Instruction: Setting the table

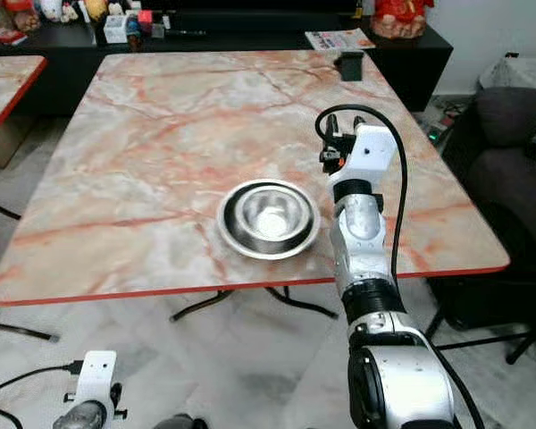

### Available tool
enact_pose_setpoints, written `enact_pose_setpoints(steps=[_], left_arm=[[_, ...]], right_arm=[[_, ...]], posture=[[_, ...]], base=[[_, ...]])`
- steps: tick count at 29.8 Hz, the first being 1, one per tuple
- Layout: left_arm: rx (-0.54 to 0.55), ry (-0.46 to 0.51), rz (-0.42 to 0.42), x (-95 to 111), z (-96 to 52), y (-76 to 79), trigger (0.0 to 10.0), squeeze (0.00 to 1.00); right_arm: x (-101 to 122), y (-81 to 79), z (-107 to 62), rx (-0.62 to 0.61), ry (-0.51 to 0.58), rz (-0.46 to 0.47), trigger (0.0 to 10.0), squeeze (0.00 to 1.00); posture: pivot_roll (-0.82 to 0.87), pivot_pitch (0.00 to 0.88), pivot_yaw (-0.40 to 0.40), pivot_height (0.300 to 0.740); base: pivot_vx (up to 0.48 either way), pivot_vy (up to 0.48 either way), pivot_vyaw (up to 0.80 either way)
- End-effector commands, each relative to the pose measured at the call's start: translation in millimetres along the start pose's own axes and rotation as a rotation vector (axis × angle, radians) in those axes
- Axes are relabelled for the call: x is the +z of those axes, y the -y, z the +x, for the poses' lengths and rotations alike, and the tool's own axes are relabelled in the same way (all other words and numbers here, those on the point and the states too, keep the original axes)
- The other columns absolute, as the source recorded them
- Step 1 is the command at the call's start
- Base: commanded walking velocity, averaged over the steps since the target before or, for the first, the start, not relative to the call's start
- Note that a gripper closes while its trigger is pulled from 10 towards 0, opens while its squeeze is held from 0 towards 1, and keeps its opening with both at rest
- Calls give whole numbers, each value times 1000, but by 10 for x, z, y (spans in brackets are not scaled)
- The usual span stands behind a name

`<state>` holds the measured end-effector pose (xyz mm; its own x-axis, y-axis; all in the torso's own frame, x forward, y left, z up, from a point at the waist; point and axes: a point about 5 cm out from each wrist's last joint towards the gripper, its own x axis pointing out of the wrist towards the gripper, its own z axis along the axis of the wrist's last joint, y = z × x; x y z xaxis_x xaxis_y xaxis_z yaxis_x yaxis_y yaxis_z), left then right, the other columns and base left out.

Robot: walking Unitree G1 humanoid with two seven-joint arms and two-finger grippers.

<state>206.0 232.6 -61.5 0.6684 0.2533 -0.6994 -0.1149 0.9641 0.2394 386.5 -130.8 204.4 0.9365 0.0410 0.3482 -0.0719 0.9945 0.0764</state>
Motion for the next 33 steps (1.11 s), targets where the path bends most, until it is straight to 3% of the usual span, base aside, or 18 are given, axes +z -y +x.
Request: enact_pose_setpoints(steps=[1, 15, 27, 33], left_arm=[[-8, -14, 0, -36, -8, 27, 10000, 0], [-14, -6, 13, -7, -1, 27, 10000, 0], [-14, -8, 19, -22, -6, 29, 10000, 0], [-16, -9, 20, -20, -5, 33, 10000, 0]], right_arm=[[31, 82, -4, -21, 7, -10, 10000, 0], [57, 26, -18, -9, 15, 6, 10000, 0], [-156, -170, -202, 65, -63, 18, 10000, 0], [-168, -220, -207, 75, -75, 28, 10000, 0]], posture=[[38, 108, -2, 740], [37, 93, 0, 740], [43, 74, -2, 740], [47, 75, -4, 740]], base=[[0, 480, 0], [0, 480, 0], [0, 480, 0], [0, 480, 0]])
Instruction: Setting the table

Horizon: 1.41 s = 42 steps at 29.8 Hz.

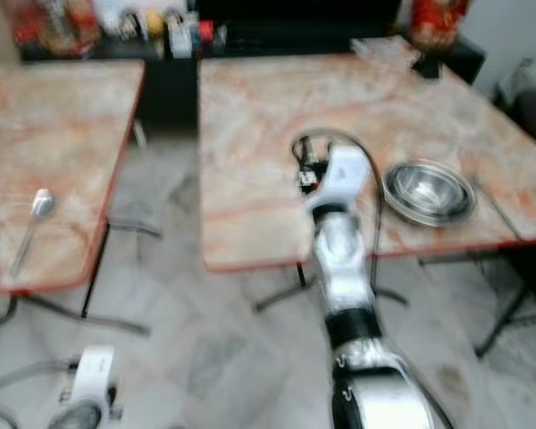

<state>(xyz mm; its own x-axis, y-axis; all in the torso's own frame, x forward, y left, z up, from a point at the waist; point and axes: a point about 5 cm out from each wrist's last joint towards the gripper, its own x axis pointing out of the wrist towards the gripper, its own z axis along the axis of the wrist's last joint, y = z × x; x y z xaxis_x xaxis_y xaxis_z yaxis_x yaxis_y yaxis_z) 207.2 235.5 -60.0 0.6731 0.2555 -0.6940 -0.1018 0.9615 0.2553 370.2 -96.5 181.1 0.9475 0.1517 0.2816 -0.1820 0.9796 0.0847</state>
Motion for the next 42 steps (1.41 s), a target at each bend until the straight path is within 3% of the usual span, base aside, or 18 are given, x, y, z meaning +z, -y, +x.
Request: enact_pose_setpoints(steps=[1, 7, 23, 42], left_arm=[[-18, -14, -1, -31, -9, 65, 10000, 0], [-7, -8, -20, -13, -5, 61, 10000, 0], [-2, -15, -33, -49, -14, 50, 10000, 0], [-14, 32, -19, 70, 8, 60, 10000, 0]], right_arm=[[23, 98, 1, -19, -3, -12, 10000, 0], [-99, 119, -25, -24, -64, -39, 10000, 0], [-163, 217, -57, -55, -100, -46, 10000, 0], [-166, 241, -40, -73, -109, -39, 10000, 0]], posture=[[47, 77, -4, 740], [61, 98, -8, 740], [58, 125, -3, 740], [54, 133, 4, 740]], base=[[0, 480, 0], [0, 480, 0], [0, 421, 268], [0, 0, 0]])
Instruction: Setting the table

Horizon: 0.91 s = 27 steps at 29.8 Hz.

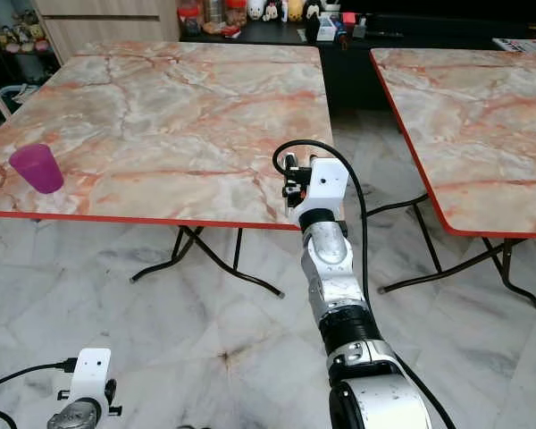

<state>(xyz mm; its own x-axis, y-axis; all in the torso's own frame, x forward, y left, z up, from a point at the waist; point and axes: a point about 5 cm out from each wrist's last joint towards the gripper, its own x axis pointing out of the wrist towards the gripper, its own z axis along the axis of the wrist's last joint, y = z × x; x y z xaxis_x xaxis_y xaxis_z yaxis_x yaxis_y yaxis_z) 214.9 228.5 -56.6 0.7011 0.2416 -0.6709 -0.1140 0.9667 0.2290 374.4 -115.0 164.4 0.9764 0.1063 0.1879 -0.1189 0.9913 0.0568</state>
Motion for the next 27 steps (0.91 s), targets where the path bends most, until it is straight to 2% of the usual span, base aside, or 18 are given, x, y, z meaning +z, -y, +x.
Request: enact_pose_setpoints(steps=[1, 15, 27], left_arm=[[-1, -5, 10, -15, -3, -12, 10000, 0], [3, -15, 15, -42, -8, -21, 10000, 0], [9, -14, 21, -45, -9, -50, 10000, 0]], right_arm=[[-25, 40, -1, -18, -19, 5, 10000, 0], [-3, 89, 18, -42, -11, 29, 10000, 0], [-1, 35, 29, -22, -5, 24, 10000, 0]], posture=[[54, 133, 4, 740], [51, 127, 4, 740], [57, 95, 4, 740]], base=[[262, 0, 0], [274, 0, 0], [291, 0, 0]])
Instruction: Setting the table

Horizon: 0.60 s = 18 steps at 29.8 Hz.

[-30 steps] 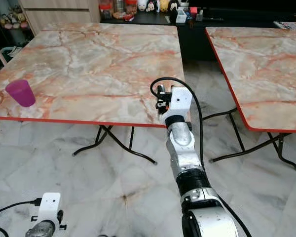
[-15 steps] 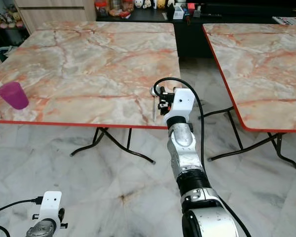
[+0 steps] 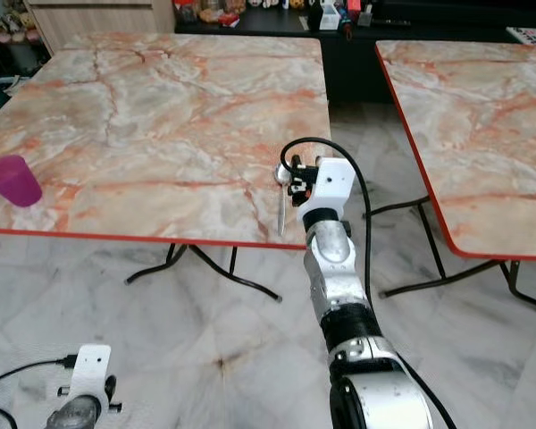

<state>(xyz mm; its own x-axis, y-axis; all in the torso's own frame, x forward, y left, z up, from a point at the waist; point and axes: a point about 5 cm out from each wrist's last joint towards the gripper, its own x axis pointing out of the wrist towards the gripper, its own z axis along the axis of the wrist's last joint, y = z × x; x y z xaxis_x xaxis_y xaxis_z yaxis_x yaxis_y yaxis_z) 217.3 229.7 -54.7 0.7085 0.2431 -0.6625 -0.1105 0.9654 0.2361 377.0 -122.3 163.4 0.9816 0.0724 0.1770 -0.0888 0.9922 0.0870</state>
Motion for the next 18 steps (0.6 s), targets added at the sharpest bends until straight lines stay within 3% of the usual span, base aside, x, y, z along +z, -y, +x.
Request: enact_pose_setpoints(steps=[1, 18], left_arm=[[7, -25, 15, -75, -16, -39, 10000, 0], [3, -12, 25, -23, -1, -61, 10000, 0]], right_arm=[[7, -41, 11, 13, 3, -1, 10000, 0], [0, -4, 5, -2, 8, 0, 10000, 0]], posture=[[56, 93, 5, 740], [53, 91, 15, 740]], base=[[315, 0, 0], [348, 0, 0]])
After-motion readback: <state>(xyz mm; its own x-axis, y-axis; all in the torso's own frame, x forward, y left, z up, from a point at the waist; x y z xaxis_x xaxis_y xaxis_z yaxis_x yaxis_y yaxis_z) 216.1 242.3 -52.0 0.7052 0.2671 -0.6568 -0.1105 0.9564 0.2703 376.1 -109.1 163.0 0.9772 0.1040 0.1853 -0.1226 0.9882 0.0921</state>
